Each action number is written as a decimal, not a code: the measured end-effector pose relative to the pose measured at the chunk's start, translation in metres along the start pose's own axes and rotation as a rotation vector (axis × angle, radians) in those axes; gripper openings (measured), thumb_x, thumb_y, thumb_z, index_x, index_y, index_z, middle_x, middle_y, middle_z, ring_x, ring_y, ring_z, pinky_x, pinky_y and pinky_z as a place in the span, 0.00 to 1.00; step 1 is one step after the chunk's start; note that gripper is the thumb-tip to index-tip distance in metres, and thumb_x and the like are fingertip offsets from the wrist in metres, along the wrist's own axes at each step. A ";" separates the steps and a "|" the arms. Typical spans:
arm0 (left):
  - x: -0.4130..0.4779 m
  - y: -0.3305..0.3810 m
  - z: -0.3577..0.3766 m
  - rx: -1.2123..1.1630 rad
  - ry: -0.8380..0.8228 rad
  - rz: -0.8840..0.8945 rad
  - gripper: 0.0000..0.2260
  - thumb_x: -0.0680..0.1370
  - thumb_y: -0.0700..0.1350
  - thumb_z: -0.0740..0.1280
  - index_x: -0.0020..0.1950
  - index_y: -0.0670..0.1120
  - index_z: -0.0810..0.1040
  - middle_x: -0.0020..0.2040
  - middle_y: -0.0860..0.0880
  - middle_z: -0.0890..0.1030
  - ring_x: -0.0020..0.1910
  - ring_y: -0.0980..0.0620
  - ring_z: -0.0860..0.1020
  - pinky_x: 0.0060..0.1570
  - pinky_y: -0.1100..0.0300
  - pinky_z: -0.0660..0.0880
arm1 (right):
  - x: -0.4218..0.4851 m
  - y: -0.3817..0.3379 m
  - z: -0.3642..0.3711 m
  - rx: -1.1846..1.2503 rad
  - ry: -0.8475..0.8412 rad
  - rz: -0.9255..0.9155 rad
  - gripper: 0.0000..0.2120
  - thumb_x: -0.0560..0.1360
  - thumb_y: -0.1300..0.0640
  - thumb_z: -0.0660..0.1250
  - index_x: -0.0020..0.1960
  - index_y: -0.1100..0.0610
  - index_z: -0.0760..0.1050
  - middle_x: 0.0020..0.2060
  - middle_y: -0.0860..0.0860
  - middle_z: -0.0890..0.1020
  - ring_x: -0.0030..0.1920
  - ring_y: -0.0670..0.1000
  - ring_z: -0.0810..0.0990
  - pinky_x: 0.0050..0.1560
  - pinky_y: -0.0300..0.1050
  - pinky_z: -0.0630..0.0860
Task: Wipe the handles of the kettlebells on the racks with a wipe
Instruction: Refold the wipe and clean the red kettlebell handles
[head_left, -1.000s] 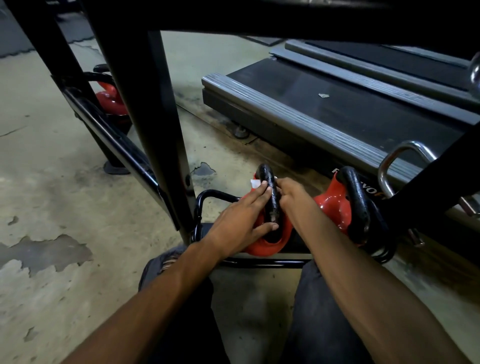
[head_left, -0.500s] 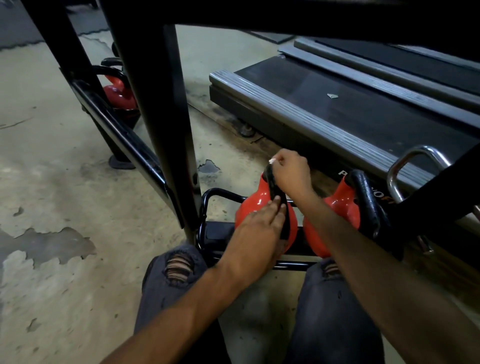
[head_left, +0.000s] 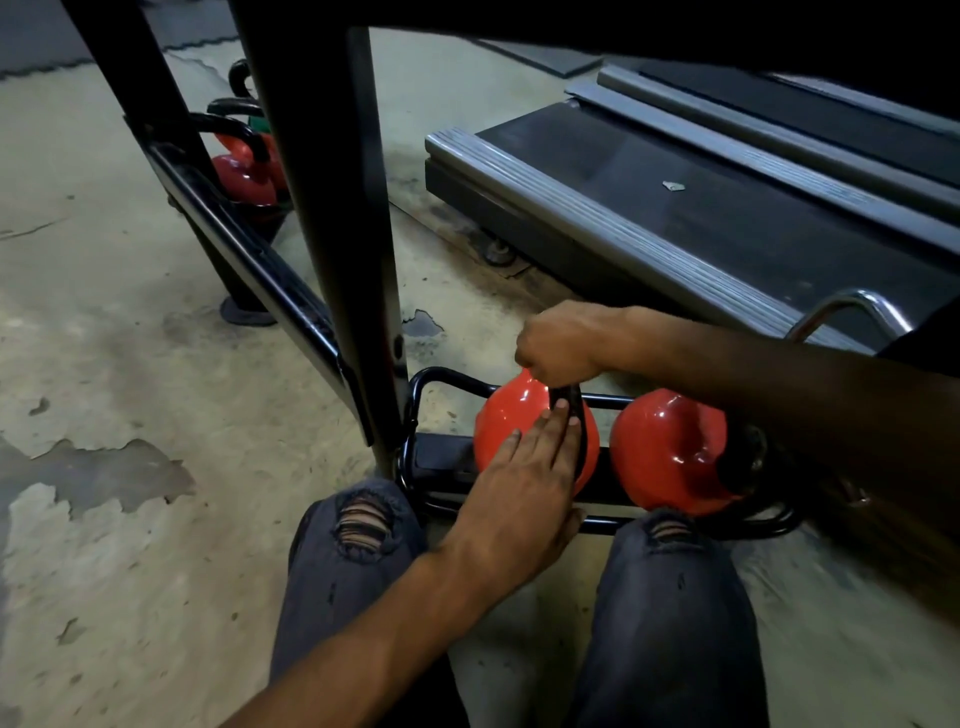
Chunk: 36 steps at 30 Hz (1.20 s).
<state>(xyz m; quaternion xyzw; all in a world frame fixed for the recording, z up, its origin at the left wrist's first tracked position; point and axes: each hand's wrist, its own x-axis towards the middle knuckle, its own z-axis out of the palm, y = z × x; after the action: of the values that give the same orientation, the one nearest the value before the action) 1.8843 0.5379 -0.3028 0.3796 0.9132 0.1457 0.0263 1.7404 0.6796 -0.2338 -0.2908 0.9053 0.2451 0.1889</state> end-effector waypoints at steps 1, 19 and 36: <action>0.000 0.000 -0.001 -0.003 -0.002 0.005 0.38 0.82 0.55 0.62 0.82 0.43 0.43 0.82 0.43 0.42 0.81 0.46 0.46 0.79 0.51 0.49 | -0.002 0.006 0.000 0.046 0.045 0.029 0.13 0.80 0.52 0.57 0.51 0.52 0.79 0.46 0.49 0.81 0.42 0.50 0.80 0.41 0.46 0.79; -0.012 -0.014 -0.002 -0.204 0.044 0.043 0.38 0.80 0.52 0.66 0.83 0.47 0.48 0.83 0.49 0.46 0.80 0.49 0.54 0.78 0.57 0.54 | -0.056 -0.095 0.080 1.206 0.987 0.665 0.17 0.81 0.63 0.61 0.67 0.56 0.79 0.66 0.52 0.80 0.68 0.49 0.77 0.69 0.45 0.72; 0.041 -0.061 -0.025 -0.475 0.196 -0.139 0.23 0.82 0.37 0.62 0.77 0.44 0.68 0.77 0.48 0.67 0.77 0.55 0.63 0.69 0.79 0.49 | -0.041 -0.057 0.069 2.716 0.621 0.637 0.21 0.83 0.58 0.51 0.42 0.64 0.78 0.32 0.57 0.84 0.33 0.54 0.84 0.40 0.45 0.79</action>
<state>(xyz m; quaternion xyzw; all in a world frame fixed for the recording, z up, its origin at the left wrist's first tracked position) 1.8091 0.5197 -0.2942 0.2830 0.8756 0.3899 0.0360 1.8206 0.6954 -0.2883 0.2837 0.4634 -0.8380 0.0513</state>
